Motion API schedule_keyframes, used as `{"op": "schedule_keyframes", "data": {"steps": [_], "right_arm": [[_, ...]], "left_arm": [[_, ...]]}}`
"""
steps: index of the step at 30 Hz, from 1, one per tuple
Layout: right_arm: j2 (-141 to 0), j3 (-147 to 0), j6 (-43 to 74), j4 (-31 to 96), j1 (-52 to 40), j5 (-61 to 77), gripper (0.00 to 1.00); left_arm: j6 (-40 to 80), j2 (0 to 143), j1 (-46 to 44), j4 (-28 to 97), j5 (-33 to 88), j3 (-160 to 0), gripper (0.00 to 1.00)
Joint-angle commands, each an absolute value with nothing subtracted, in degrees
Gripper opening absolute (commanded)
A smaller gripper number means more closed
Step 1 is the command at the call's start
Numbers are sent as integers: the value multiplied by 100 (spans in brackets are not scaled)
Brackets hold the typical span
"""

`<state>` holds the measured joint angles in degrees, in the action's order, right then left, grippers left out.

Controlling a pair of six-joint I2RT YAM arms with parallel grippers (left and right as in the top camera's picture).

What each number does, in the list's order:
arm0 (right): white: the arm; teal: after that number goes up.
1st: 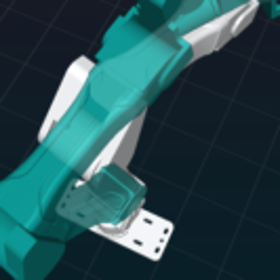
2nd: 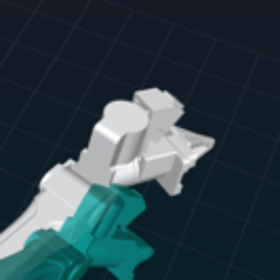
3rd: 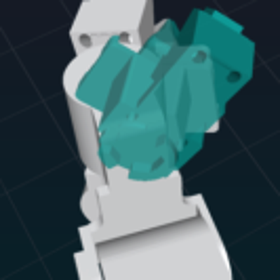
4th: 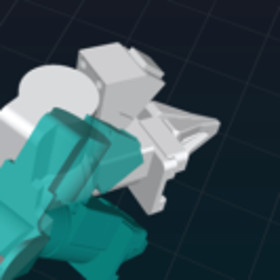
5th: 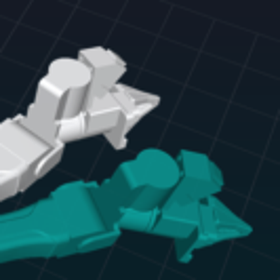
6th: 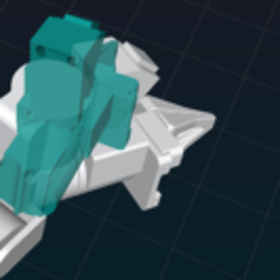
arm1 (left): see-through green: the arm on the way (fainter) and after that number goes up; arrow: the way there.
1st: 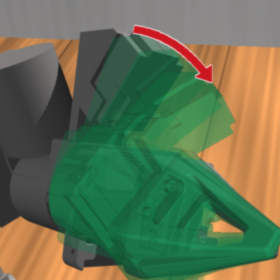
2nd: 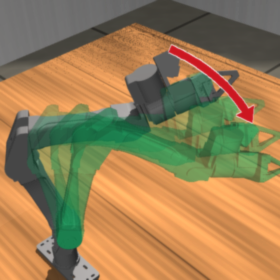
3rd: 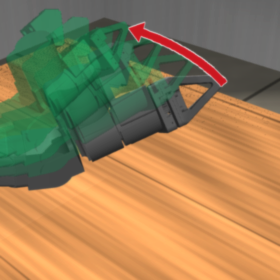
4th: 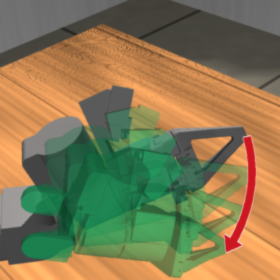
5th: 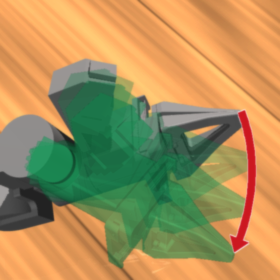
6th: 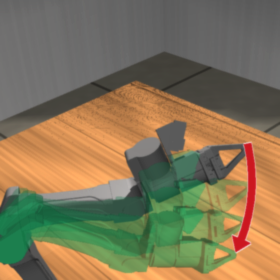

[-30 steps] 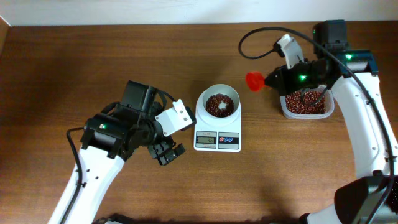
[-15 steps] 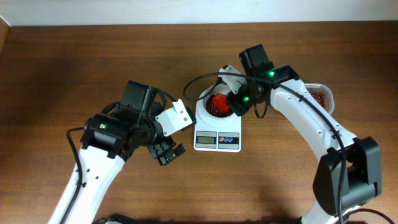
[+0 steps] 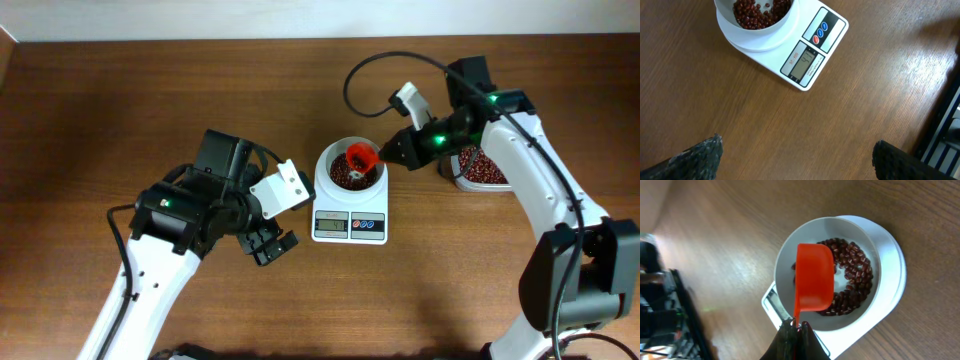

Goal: Scoop and weigh 50g on scale
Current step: 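Scoop red beans and carry the scoop over the white bowl, then tilt and lower the scoop into the bowl to pour beans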

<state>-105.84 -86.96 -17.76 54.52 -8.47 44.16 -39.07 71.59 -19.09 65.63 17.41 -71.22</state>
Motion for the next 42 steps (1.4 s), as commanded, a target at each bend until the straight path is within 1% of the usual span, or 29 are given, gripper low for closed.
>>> {"op": "schedule_keyframes", "data": {"steps": [1, 3, 5, 11, 14, 19, 20, 23, 25, 27, 28, 30, 33, 35, 36, 38, 40, 42], "right_arm": [[-10643, -8831, -1754, 5627, -620, 5201, 4], [-10643, -8831, -1754, 5826, -598, 5249, 4], [-10643, -8831, -1756, 5850, -596, 5583, 4], [-10643, -8831, -1761, 5854, -458, 5616, 4], [-10641, -8831, -1778, 5918, -21, 5616, 4], [-10639, -8831, -1892, 6239, 1199, 5616, 4], [-10639, -8831, -1929, 6383, 1590, 5616, 4], [-10639, -8831, -1999, 6759, 1992, 5662, 4], [-10637, -8831, -2108, 7406, 1990, 5968, 4], [-10575, -8831, -2257, 7881, 1990, 6882, 4], [-10538, -8831, -2255, 7926, 1986, 7006, 4], [-10514, -8831, -2255, 7736, 1927, 7002, 4], [-10514, -8831, -2187, 7544, 1363, 7065, 4], [-10514, -8831, -2073, 7177, 884, 6980, 4], [-10514, -8831, -1793, 6851, 642, 6761, 4], [-10514, -8831, -1081, 6211, 222, 5852, 4], [-10514, -8831, -777, 5570, -189, 5452, 4], [-10514, -8831, -652, 5389, -484, 4676, 4]], "left_arm": [[-3999, 7157, -1879, 6567, 1822, -7227, 99], [-3999, 7157, -1879, 6567, 1822, -7227, 99], [-3999, 7157, -1879, 6567, 1822, -7227, 99], [-3999, 7157, -1879, 6567, 1822, -7227, 99], [-3999, 7157, -1879, 6565, 1822, -7227, 99], [-3999, 7157, -1879, 6565, 1822, -7227, 99], [-3999, 7157, -1879, 6567, 1822, -7227, 99], [-3999, 7157, -1879, 6565, 1822, -7227, 99], [-3999, 7157, -1879, 6565, 1822, -7227, 99], [-3999, 7157, -1879, 6565, 1822, -7227, 99], [-3999, 7157, -1879, 6567, 1822, -7227, 99], [-3999, 7157, -1879, 6567, 1822, -7227, 99], [-3999, 7157, -1879, 6567, 1822, -7227, 99], [-3999, 7157, -1879, 6565, 1822, -7227, 99], [-3999, 7157, -1879, 6565, 1822, -7227, 99], [-3999, 7157, -1879, 6565, 1822, -7227, 99], [-3999, 7157, -1879, 6567, 1822, -7227, 99], [-3999, 7157, -1879, 6567, 1822, -7227, 99]]}}
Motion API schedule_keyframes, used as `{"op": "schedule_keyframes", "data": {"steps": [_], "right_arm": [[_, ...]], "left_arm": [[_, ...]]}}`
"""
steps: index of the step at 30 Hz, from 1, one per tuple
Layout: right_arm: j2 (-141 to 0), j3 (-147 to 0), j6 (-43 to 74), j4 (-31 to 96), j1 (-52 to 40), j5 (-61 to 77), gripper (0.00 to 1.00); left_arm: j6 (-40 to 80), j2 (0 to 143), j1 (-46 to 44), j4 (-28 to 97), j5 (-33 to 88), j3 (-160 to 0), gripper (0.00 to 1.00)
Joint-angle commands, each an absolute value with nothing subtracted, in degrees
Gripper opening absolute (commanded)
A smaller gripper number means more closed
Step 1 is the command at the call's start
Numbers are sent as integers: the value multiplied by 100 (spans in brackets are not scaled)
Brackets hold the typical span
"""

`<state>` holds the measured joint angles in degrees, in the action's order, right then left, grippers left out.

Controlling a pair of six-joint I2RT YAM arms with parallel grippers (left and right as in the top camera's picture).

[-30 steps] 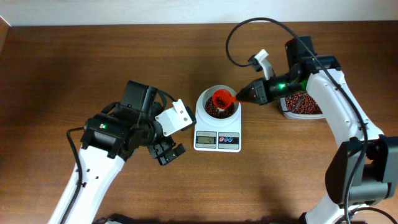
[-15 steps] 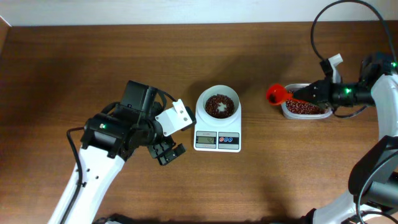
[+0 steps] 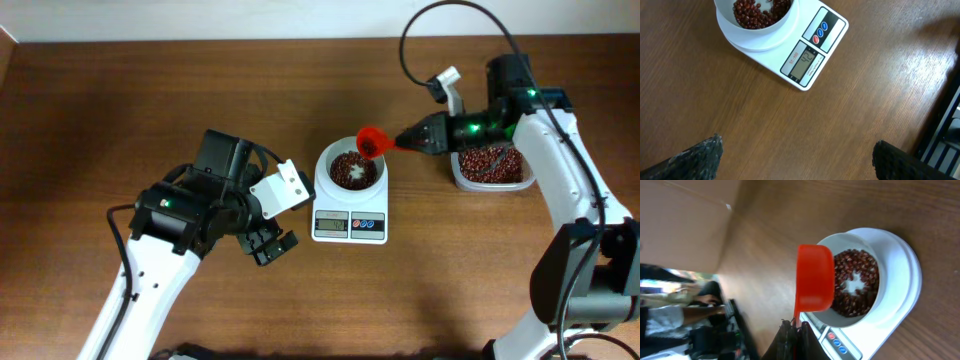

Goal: Scoop and weigh 50g on scale
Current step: 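Tilt and lower the scoop into the bowl to pour beans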

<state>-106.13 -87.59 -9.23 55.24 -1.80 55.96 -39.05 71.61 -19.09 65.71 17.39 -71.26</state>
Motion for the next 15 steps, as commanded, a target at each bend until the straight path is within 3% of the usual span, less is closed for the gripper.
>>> {"op": "schedule_keyframes", "data": {"steps": [1, 10, 15], "right_arm": [[-10514, -8847, -532, 5354, -611, 4368, 4], [-10514, -9817, -248, 5859, -2185, 799, 4], [-10514, -10066, -202, 6141, -2453, 674, 4]], "left_arm": [[-3999, 7157, -1879, 6567, 1822, -7227, 99], [-3999, 7157, -1879, 6567, 1822, -7227, 99], [-3999, 7157, -1879, 6565, 1822, -7227, 99]]}}
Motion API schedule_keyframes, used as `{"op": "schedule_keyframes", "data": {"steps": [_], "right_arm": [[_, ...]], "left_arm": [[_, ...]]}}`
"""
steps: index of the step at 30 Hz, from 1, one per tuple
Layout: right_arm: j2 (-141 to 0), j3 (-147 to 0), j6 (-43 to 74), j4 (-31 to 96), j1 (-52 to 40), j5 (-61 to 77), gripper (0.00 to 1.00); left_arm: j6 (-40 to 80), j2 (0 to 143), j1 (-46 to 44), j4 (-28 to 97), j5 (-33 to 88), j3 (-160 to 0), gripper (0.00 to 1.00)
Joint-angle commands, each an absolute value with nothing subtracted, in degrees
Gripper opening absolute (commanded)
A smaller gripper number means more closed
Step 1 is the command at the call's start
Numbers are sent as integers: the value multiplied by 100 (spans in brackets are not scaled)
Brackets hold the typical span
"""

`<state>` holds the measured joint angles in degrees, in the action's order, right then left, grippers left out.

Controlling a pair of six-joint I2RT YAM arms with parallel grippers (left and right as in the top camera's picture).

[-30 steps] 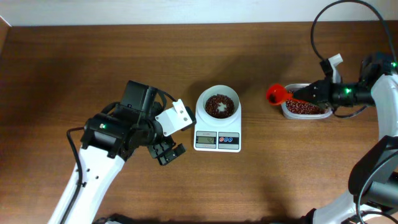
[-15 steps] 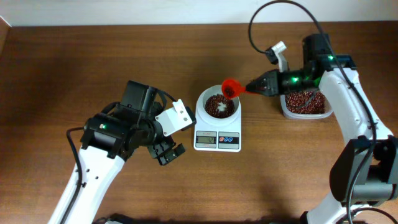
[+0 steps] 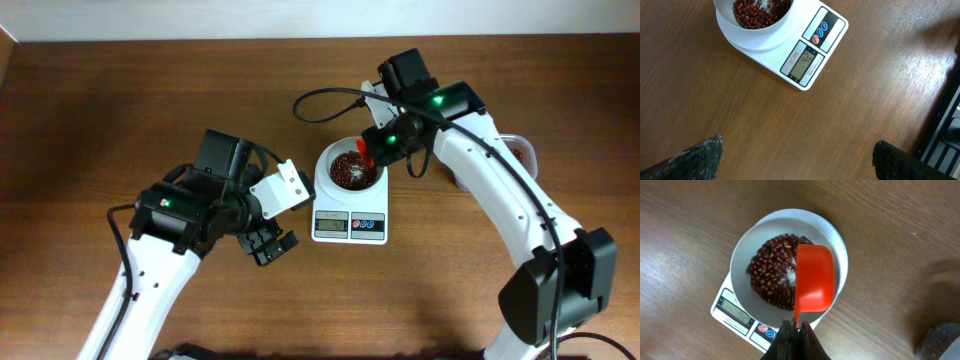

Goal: Scoop and weigh 50g on scale
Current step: 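Tilt and lower the scoop into the bowl to pour beans, then move the empty scoop with the right gripper back to the bean tub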

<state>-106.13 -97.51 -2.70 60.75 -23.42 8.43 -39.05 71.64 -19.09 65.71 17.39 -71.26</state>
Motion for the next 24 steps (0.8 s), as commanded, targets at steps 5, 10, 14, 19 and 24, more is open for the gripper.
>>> {"op": "schedule_keyframes", "data": {"steps": [5, 10, 14, 19, 24], "right_arm": [[-10514, -10160, -27, 6416, -2799, 71, 4], [-10514, -10160, 97, 6414, -3044, -486, 4], [-10514, -10160, 95, 6410, -3041, -517, 4], [-10512, -10287, 97, 6342, -2989, -21, 4], [-10300, -10936, 95, 7157, -1922, 148, 4]], "left_arm": [[-3999, 7157, -1879, 6567, 1822, -7227, 99], [-3999, 7157, -1879, 6565, 1822, -7227, 99], [-3999, 7157, -1879, 6567, 1822, -7227, 99], [-3999, 7157, -1879, 6565, 1822, -7227, 99], [-3999, 7157, -1879, 6565, 1822, -7227, 99]]}}
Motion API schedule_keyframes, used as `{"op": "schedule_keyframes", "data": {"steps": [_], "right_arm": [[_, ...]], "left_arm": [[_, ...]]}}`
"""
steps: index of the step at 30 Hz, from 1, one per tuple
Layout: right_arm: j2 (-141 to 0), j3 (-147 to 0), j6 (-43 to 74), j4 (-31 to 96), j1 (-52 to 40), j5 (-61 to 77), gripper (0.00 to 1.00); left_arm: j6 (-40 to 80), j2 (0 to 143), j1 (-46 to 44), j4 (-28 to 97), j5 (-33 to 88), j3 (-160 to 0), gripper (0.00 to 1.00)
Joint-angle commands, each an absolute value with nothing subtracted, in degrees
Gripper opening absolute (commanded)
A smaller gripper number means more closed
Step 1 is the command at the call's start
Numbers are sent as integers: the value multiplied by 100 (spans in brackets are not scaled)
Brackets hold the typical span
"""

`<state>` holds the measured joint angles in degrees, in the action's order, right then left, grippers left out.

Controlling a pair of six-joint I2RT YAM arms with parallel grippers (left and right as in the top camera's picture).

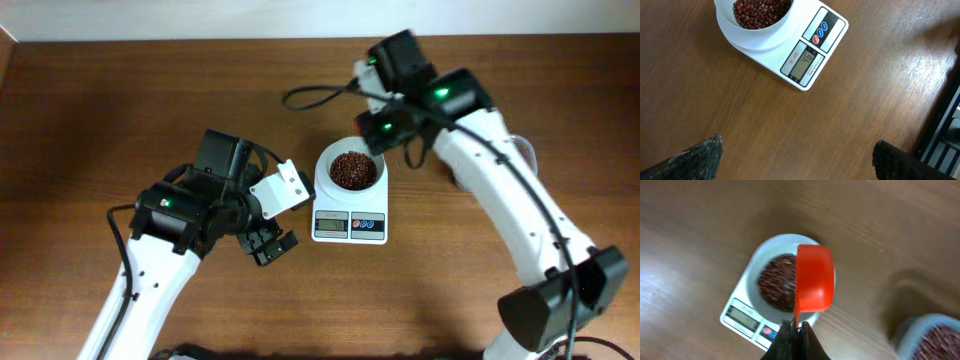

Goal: Scoop and weigh 50g on scale
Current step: 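Move the empty scoop with the right gripper back to the bean tub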

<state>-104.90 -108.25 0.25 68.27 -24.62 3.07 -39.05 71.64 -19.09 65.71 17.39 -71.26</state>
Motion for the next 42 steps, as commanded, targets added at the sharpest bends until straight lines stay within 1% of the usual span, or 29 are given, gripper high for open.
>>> {"op": "schedule_keyframes", "data": {"steps": [1, 4, 6, 7, 10, 15, 18, 20, 27, 31, 34, 36, 38, 40, 42], "right_arm": [[-10300, -10934, 95, 7432, -1448, 126, 4], [-10324, -10930, 95, 7669, -287, 121, 4], [-10401, -10925, 93, 7874, 161, 121, 4], [-10473, -10919, 91, 7994, 242, 71, 4], [-10641, -10669, 93, 7985, 228, -117, 4], [-10947, -9950, 226, 7148, 228, -132, 4], [-11043, -9738, 222, 6954, 228, -34, 4], [-11043, -9727, 202, 6934, 231, 399, 4], [-11113, -9727, 200, 6807, 266, 591, 4], [-11113, -9727, 198, 6829, 797, 1533, 4], [-11113, -9727, 193, 6923, 1306, 1754, 4], [-11113, -9727, -117, 6947, 1664, 2438, 4], [-11113, -9727, -154, 7004, 1931, 2729, 4], [-11113, -9727, -454, 7030, 2244, 3319, 4], [-11111, -9730, -582, 7074, 2362, 3671, 4]], "left_arm": [[-3999, 7157, -1879, 6565, 1822, -7227, 99], [-3999, 7157, -1879, 6567, 1822, -7227, 99], [-3999, 7157, -1879, 6567, 1822, -7227, 99], [-3999, 7157, -1879, 6567, 1822, -7227, 99], [-3999, 7157, -1879, 6565, 1822, -7227, 99], [-3999, 7157, -1879, 6565, 1822, -7227, 99], [-3999, 7157, -1879, 6565, 1822, -7227, 99], [-3999, 7157, -1879, 6567, 1822, -7227, 99], [-3999, 7157, -1879, 6567, 1822, -7227, 99], [-3999, 7157, -1879, 6567, 1822, -7227, 99], [-3999, 7157, -1879, 6567, 1822, -7227, 99], [-3999, 7157, -1879, 6567, 1822, -7227, 99], [-3999, 7157, -1879, 6565, 1822, -7227, 99], [-3999, 7157, -1879, 6565, 1822, -7227, 99], [-3999, 7157, -1879, 6567, 1822, -7227, 99]]}}
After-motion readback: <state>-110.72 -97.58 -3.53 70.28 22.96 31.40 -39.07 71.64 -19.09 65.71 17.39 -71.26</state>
